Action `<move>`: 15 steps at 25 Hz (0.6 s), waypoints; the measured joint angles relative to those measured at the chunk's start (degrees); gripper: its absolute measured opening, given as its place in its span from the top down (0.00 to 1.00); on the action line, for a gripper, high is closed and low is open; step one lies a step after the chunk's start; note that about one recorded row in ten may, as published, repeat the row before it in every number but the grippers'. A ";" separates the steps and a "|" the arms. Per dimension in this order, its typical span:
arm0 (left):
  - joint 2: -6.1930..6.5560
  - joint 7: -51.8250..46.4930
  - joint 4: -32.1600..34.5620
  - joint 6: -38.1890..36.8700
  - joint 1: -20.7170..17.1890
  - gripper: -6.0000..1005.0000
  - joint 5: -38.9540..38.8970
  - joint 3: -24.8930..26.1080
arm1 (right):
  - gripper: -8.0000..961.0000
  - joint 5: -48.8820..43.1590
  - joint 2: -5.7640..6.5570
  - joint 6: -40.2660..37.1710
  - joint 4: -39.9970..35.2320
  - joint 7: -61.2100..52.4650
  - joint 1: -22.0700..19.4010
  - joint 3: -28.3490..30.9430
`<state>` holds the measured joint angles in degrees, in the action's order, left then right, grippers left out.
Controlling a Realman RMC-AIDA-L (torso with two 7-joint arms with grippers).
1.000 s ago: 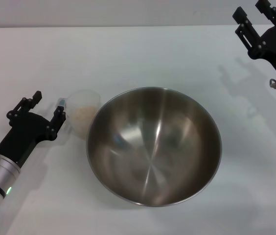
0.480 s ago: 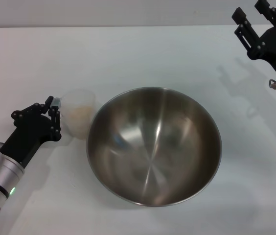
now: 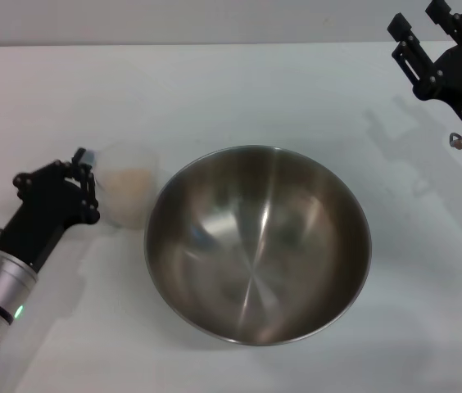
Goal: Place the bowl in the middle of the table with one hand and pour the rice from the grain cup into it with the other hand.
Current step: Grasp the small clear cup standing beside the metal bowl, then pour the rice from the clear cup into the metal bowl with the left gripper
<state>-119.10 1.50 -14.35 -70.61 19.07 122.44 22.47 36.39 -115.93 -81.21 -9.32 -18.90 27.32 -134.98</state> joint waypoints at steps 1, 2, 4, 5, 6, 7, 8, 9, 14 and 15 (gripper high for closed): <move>0.00 1.85 -0.25 -1.49 0.00 0.96 0.02 0.47 | 0.41 0.00 0.00 0.00 0.00 0.00 0.01 0.00; 0.00 3.49 -0.42 -2.55 -0.01 0.96 0.06 0.79 | 0.41 0.00 0.00 0.00 0.00 0.04 0.01 0.00; 0.00 8.90 -0.90 -6.12 -0.01 0.96 0.24 1.19 | 0.41 0.00 0.00 0.00 0.00 0.15 0.01 0.00; 0.00 11.99 -1.05 -7.94 0.07 0.96 0.33 1.22 | 0.41 0.00 0.00 0.00 0.00 0.17 0.02 0.00; 0.00 14.17 -1.15 -9.08 0.22 0.96 0.35 1.18 | 0.41 0.00 0.00 0.00 0.00 0.20 0.07 0.00; 0.00 14.17 -1.15 -9.08 0.22 0.96 0.35 1.18 | 0.41 0.00 0.00 0.00 0.00 0.24 0.12 0.00; 0.00 18.43 -1.25 -11.07 0.54 0.96 0.47 0.96 | 0.41 0.02 0.00 0.00 0.00 0.30 0.18 0.00; 0.00 18.43 -1.25 -11.07 0.54 0.96 0.47 0.96 | 0.41 0.08 0.00 0.00 0.00 0.35 0.32 -0.01; 0.01 33.72 -1.47 -14.75 1.91 0.95 4.59 0.43 | 0.41 0.38 0.05 0.00 0.00 0.43 0.60 -0.01; -0.02 39.49 -2.02 -14.93 2.23 0.95 6.28 0.41 | 0.41 0.41 0.06 0.00 0.00 0.43 0.62 0.00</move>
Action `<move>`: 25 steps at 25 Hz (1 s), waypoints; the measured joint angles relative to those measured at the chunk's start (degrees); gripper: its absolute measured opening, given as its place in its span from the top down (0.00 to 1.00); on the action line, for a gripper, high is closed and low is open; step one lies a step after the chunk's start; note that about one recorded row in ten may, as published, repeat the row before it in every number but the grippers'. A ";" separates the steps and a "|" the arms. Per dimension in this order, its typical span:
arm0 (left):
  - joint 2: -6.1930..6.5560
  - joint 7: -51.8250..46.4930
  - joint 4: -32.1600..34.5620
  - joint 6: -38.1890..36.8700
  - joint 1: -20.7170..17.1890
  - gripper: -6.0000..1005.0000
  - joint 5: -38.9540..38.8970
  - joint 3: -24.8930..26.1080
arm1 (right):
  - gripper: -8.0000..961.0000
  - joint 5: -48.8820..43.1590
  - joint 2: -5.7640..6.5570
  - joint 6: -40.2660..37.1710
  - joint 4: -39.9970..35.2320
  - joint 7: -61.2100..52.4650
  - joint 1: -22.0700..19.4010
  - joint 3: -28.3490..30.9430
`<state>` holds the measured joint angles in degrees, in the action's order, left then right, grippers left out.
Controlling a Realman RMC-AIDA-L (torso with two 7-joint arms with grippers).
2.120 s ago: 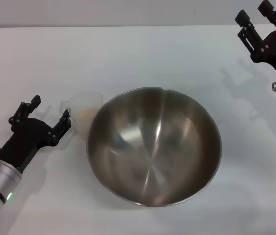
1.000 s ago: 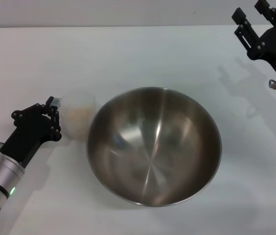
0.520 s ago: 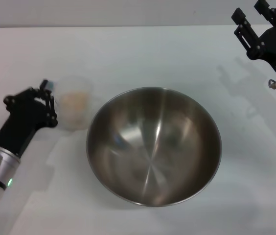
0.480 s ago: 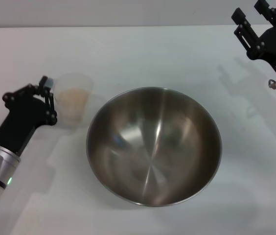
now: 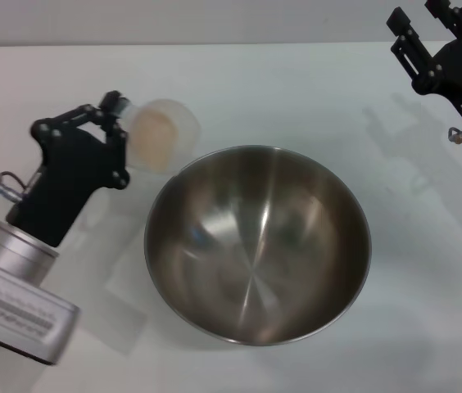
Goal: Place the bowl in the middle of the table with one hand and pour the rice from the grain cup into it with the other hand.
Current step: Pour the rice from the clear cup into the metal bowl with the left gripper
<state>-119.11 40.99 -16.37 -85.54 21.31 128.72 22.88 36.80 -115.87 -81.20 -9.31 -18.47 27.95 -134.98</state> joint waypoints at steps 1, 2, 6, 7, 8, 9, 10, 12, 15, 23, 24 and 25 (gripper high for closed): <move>-0.01 3.56 -0.33 -0.03 0.12 0.95 0.91 -0.01 | 0.41 0.02 0.00 0.00 0.01 0.01 0.00 0.02; -0.03 6.53 -0.56 -0.03 0.17 0.95 1.87 -0.02 | 0.41 0.05 0.01 0.00 0.05 0.00 0.00 0.22; -0.06 18.95 -1.18 -0.13 0.32 0.95 5.98 -0.03 | 0.41 0.09 0.07 0.37 0.15 -0.17 0.00 1.00; -0.06 21.82 -1.28 -0.31 0.32 0.94 6.97 -0.03 | 0.41 0.09 0.09 0.54 0.16 -0.22 0.00 1.17; -0.06 24.38 -1.34 -0.56 0.31 0.94 8.09 -0.03 | 0.41 0.10 0.14 0.91 0.17 -0.26 0.03 1.43; -0.06 24.38 -1.34 -0.56 0.31 0.94 8.09 -0.03 | 0.41 0.10 0.14 0.91 0.17 -0.26 0.03 1.43; -0.07 29.74 -1.38 -1.03 0.18 0.94 10.47 -0.04 | 0.41 0.10 0.14 1.06 0.17 -0.27 0.06 1.45; -0.07 34.55 -1.64 -1.12 0.08 0.94 12.21 -0.03 | 0.41 0.14 0.14 1.42 0.14 -0.30 0.19 1.47; -0.07 37.68 -1.91 -1.12 0.05 0.94 13.12 -0.03 | 0.41 0.14 0.14 1.57 0.13 -0.34 0.37 1.49; -0.07 57.96 -2.17 2.44 0.95 0.93 16.88 -0.03 | 0.41 0.05 0.14 1.62 0.33 -0.38 0.46 1.49; -0.07 58.56 -2.17 2.50 0.99 0.93 16.92 -0.03 | 0.41 0.05 0.14 1.62 0.33 -0.38 0.46 1.49; -0.07 59.73 -2.18 2.64 1.08 0.93 16.98 -0.03 | 0.41 0.04 0.16 1.69 0.39 -0.38 0.46 1.49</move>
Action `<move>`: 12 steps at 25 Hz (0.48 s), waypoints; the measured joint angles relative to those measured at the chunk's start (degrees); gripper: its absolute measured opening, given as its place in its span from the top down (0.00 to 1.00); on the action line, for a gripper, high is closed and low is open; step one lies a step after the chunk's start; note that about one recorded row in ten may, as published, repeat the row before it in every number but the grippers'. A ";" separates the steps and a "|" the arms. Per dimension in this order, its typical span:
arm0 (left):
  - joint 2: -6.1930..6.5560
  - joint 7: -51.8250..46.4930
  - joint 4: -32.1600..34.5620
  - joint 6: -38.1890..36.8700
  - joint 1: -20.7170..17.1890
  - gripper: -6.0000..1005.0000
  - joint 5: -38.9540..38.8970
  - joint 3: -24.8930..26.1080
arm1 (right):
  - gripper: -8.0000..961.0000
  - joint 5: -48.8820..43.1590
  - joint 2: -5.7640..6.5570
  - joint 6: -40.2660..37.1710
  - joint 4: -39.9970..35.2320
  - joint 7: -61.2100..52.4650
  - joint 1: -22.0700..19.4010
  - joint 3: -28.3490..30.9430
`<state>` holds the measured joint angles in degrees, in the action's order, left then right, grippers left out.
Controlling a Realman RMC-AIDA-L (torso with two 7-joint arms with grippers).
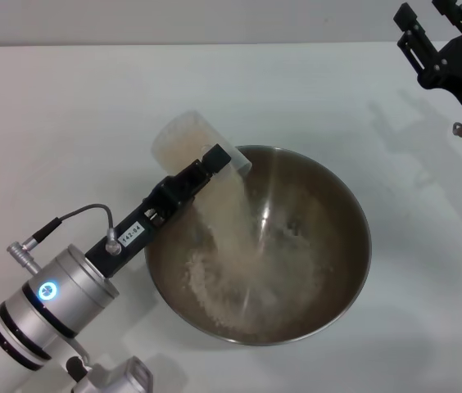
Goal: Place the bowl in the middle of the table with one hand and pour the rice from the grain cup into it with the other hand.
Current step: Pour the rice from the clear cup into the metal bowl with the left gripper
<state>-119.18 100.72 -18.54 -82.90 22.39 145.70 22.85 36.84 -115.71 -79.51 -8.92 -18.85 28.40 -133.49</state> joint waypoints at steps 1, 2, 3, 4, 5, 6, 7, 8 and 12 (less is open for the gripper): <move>0.00 0.00 0.00 0.00 0.00 0.93 0.00 0.00 | 0.41 -0.03 0.02 0.16 0.03 0.00 0.05 0.00; 0.00 2.71 0.00 -0.04 0.15 0.93 0.24 0.00 | 0.41 -0.07 0.05 0.32 0.04 -0.01 0.11 0.00; 0.00 3.62 0.00 -0.13 0.19 0.93 0.48 0.00 | 0.41 -0.13 0.07 0.46 0.04 -0.01 0.15 0.00; 0.00 4.35 -0.01 -0.23 0.21 0.93 0.76 0.00 | 0.41 -0.18 0.11 0.56 0.04 -0.02 0.19 0.00; 0.00 5.79 0.00 -0.39 0.24 0.93 1.36 0.00 | 0.41 -0.21 0.12 0.62 0.05 -0.02 0.22 0.00; 0.00 6.60 -0.01 -0.45 0.26 0.93 1.74 0.00 | 0.41 -0.25 0.13 0.66 0.08 -0.02 0.24 0.00; 0.00 7.40 -0.01 -0.48 0.28 0.92 2.00 0.00 | 0.41 -0.26 0.13 0.71 0.09 -0.03 0.27 0.00; 0.00 8.42 -0.01 -0.50 0.33 0.92 2.34 0.00 | 0.41 -0.27 0.16 0.75 0.11 -0.03 0.28 0.00; 0.00 11.06 -0.01 -0.51 0.54 0.92 3.23 0.05 | 0.41 -0.28 0.23 0.78 0.14 -0.04 0.33 0.00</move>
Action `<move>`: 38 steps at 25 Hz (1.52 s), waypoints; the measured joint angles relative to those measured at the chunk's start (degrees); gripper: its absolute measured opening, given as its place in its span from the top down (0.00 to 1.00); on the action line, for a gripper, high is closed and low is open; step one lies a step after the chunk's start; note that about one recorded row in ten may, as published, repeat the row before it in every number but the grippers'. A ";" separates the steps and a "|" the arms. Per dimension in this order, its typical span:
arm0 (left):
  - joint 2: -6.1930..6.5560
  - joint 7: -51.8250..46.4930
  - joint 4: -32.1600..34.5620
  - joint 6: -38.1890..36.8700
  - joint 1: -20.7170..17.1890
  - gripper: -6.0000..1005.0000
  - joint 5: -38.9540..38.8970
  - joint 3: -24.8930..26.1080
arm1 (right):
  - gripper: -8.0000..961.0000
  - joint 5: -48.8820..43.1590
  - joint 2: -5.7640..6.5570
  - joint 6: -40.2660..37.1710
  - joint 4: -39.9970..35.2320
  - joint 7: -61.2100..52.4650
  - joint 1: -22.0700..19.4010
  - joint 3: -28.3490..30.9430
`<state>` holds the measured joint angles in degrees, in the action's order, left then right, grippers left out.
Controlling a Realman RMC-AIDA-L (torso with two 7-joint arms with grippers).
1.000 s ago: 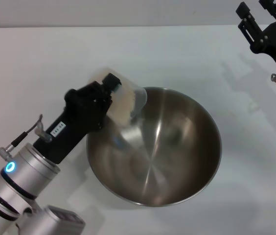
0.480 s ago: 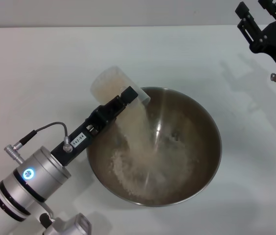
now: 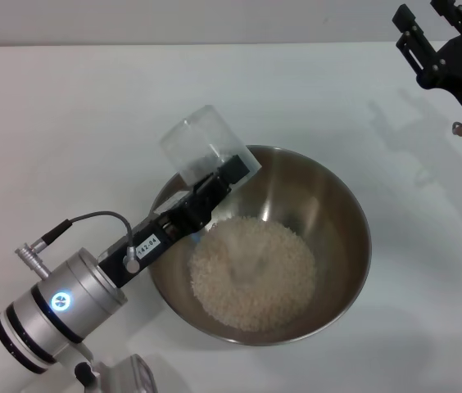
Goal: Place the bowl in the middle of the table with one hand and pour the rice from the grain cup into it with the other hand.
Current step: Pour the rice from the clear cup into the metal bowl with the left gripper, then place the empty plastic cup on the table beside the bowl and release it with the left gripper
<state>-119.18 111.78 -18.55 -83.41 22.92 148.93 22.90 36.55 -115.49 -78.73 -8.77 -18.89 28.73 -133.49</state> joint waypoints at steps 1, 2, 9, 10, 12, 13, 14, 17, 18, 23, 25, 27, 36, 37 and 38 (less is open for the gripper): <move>0.00 0.85 0.00 0.00 0.10 0.92 0.03 0.06 | 0.41 0.00 0.00 0.00 0.03 0.00 0.01 0.00; 0.00 1.35 0.00 0.00 0.15 0.92 0.04 0.10 | 0.41 -0.01 0.00 0.00 0.05 0.00 0.01 0.00; 0.00 2.43 0.01 0.00 0.24 0.91 0.05 0.27 | 0.41 -0.08 0.00 0.00 0.31 0.00 0.01 0.00; 0.00 2.44 0.01 0.00 0.23 0.91 0.05 0.26 | 0.41 -0.08 0.00 0.00 0.39 0.00 0.01 0.00; 0.00 2.46 0.00 0.00 0.23 0.91 0.05 0.25 | 0.41 -0.07 0.00 0.00 0.44 -0.01 0.01 0.00; 0.00 2.43 0.00 -0.01 0.16 0.91 0.04 0.24 | 0.41 -0.06 0.00 0.00 0.46 0.00 0.01 0.00; 0.00 2.20 -0.06 -0.09 0.07 0.91 0.03 0.25 | 0.41 -0.04 0.00 0.00 0.48 -0.01 0.01 0.00; 0.00 -0.16 -0.74 -0.60 -0.27 0.91 -0.31 0.35 | 0.41 0.00 0.00 -0.01 0.48 -0.01 0.01 0.00; 0.01 -2.07 -1.01 -1.13 -0.45 0.91 -0.44 0.54 | 0.41 0.00 0.00 -0.01 0.48 0.00 0.01 0.00; 0.09 -18.35 -2.19 -4.45 -1.49 0.90 -0.58 3.75 | 0.41 0.15 0.00 -0.04 0.45 -0.01 0.01 0.00; 0.13 -28.99 -3.33 -4.88 -2.45 0.90 -0.58 6.82 | 0.41 0.25 0.00 -0.11 0.44 -0.01 0.00 0.00; 0.10 -38.40 -3.71 -4.65 -2.99 0.90 -0.59 9.67 | 0.41 0.30 0.00 -0.30 0.38 -0.01 0.01 0.00; 0.51 -85.85 -2.79 9.87 -2.47 0.89 -0.66 24.45 | 0.41 0.36 -0.55 -0.82 -0.45 0.12 0.07 0.00; 0.58 -90.49 -2.51 12.51 -2.26 0.89 -0.68 26.22 | 0.41 0.36 -0.55 -0.82 -0.45 0.12 0.07 0.00; 0.60 -94.19 -2.11 14.88 -1.96 0.89 -0.71 27.63 | 0.41 0.36 -0.62 -0.82 -0.54 0.16 0.08 0.00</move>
<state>-118.57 17.59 -20.66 -68.53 20.96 148.22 50.53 36.92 -116.11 -79.55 -9.32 -18.73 28.81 -133.49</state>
